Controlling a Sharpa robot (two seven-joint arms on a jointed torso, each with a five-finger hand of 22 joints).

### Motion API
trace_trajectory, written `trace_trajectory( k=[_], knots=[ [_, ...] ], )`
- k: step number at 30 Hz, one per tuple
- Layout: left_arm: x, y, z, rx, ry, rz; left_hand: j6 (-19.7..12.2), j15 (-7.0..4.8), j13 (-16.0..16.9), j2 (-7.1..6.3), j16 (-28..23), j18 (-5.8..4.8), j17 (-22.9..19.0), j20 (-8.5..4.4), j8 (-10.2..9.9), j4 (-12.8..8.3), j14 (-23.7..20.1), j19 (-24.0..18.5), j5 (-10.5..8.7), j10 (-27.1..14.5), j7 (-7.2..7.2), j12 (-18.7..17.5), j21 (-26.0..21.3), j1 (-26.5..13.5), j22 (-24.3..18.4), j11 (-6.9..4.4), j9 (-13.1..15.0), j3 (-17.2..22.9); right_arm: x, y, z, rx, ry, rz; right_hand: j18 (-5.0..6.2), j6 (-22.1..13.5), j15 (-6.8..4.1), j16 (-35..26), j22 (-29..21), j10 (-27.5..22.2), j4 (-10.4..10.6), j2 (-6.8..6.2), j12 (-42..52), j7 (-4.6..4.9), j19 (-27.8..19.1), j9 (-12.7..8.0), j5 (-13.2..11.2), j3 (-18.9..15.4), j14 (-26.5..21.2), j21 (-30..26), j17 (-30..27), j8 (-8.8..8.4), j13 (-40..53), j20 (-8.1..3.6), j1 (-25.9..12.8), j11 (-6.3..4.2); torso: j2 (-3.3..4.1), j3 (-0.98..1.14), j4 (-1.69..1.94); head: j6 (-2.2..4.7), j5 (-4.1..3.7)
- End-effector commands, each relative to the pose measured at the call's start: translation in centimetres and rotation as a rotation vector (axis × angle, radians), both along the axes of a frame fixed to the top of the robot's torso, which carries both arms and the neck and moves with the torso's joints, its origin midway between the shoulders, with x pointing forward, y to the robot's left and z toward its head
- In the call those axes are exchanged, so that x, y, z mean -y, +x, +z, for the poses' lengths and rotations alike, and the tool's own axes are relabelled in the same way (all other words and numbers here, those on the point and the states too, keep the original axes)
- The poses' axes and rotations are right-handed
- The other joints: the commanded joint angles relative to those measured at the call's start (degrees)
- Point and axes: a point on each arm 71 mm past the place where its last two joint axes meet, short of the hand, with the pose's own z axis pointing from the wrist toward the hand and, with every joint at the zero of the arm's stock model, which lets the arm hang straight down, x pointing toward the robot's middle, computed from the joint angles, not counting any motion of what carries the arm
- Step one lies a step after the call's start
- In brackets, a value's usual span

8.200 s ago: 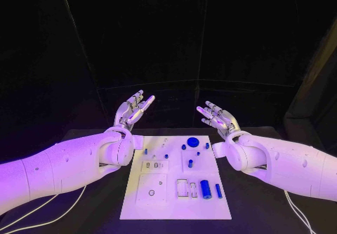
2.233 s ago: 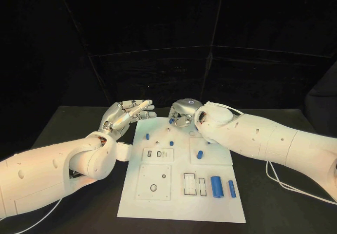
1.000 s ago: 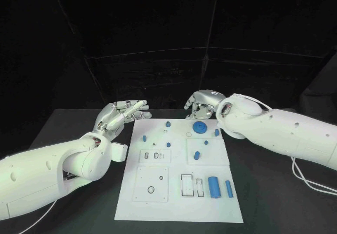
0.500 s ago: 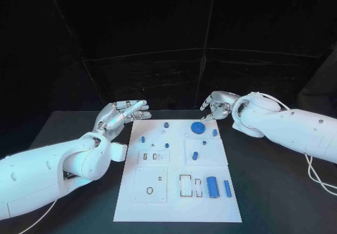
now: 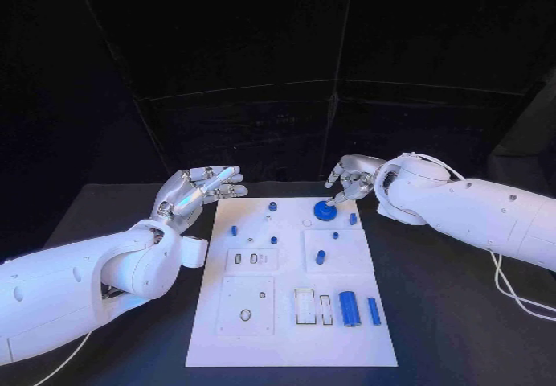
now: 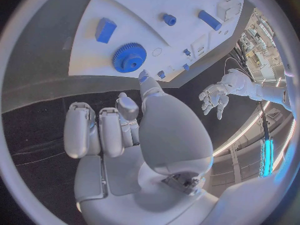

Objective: Assemble the parts on the task board

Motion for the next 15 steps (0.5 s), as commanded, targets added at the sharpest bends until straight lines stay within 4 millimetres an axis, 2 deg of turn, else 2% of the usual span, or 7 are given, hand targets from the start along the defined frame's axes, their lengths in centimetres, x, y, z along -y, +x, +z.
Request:
trace_trajectory(
  k=[1, 15],
  knots=[
    [0.2, 0.0, 0.3, 0.023, -0.012, -0.015, 0.3, 0.14, 0.0, -0.09, -0.2, 0.39, -0.1, 0.05, -0.2, -0.3, 0.4, 0.3, 0.22, 0.4, 1.22, -0.3, -0.3, 0.6, -0.1, 0.15, 0.0, 0.1, -0.4, 0.0, -0.2, -0.014, -0.027, 0.017, -0.97, -0.2, 0.40, 0.3, 0.2, 0.5, 0.3, -0.07, 1.0, 0.03, 0.4, 0.1, 0.3, -0.1, 2.5, 0.3, 0.2, 0.28, 1.0, -0.07, 0.7, -0.04, -0.01, 0.00, -0.08, -0.04, -0.09],
    [0.2, 0.0, 0.2, 0.023, -0.012, -0.017, 0.3, 0.14, 0.0, -0.09, -0.2, 0.39, -0.1, 0.05, -0.2, -0.3, 0.4, 0.3, 0.22, 0.4, 1.22, -0.3, -0.3, 0.6, -0.1, 0.15, 0.0, 0.1, -1.1, 0.0, -1.3, -0.031, -0.056, 0.036, -1.04, 0.2, 0.40, 0.7, 0.6, 1.3, 0.2, 0.42, 3.4, -0.02, 0.5, 0.1, 0.5, -0.2, 2.6, 0.5, 1.0, 0.60, 3.6, -0.05, 1.5, -0.07, 0.02, 0.00, -0.01, -0.13, -0.26]
  ],
)
